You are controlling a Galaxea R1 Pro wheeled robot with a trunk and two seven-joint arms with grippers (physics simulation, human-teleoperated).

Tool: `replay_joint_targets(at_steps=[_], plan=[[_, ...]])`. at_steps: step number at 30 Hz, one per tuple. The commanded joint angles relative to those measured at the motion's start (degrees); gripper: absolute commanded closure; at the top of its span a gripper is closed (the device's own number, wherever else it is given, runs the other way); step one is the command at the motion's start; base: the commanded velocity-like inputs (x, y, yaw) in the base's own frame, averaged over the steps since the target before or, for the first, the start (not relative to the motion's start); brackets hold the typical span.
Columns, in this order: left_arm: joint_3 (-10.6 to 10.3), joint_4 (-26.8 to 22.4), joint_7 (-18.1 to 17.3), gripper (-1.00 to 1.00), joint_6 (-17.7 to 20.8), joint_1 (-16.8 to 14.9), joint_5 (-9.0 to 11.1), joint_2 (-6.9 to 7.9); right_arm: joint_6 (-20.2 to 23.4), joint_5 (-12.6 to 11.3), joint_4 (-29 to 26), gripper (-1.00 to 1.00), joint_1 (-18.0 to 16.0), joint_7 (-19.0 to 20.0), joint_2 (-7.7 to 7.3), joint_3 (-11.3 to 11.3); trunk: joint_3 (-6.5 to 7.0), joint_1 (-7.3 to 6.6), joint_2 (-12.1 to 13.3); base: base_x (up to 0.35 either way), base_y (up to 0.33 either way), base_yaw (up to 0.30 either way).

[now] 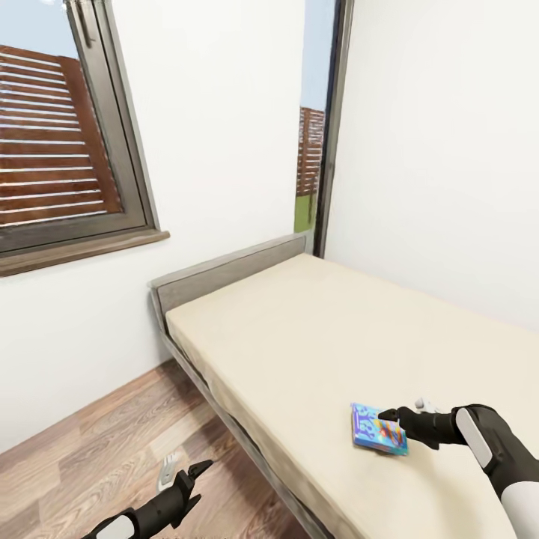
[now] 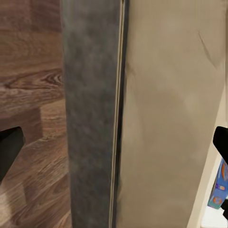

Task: Put all the toys in the child's room - the three board games (two on the bed and one on the table), the two jigsaw puzzles on the table, and the tennis ball on the table - inside the toy box on the table in the child's room.

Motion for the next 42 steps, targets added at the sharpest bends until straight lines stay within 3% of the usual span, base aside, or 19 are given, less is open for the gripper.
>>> replay_joint_targets(at_steps=[1, 20, 42], plan=[[-0.3, 0.0, -0.1, -1.00, 0.5, -0.1, 0.6, 0.01, 0.2, 0.0, 0.8, -1.00, 0.0, 0.5, 0.11, -0.1, -0.07, 0.00, 0.0, 0.000, 0.000, 0.245], [-0.4, 0.1, 0.1, -1.00, 0.5, 0.0, 0.6, 0.01, 0.2, 0.0, 0.8, -1.00, 0.0, 0.5, 0.12, -0.1, -0.07, 0.00, 0.0, 0.000, 0.000, 0.257], [-0.5, 0.2, 0.4, -1.00, 0.4, 0.0, 0.7, -0.13, 0.2, 0.1, 0.7, -1.00, 0.0, 0.5, 0.11, -0.1, -0.07, 0.00, 0.0, 0.000, 0.000, 0.028]])
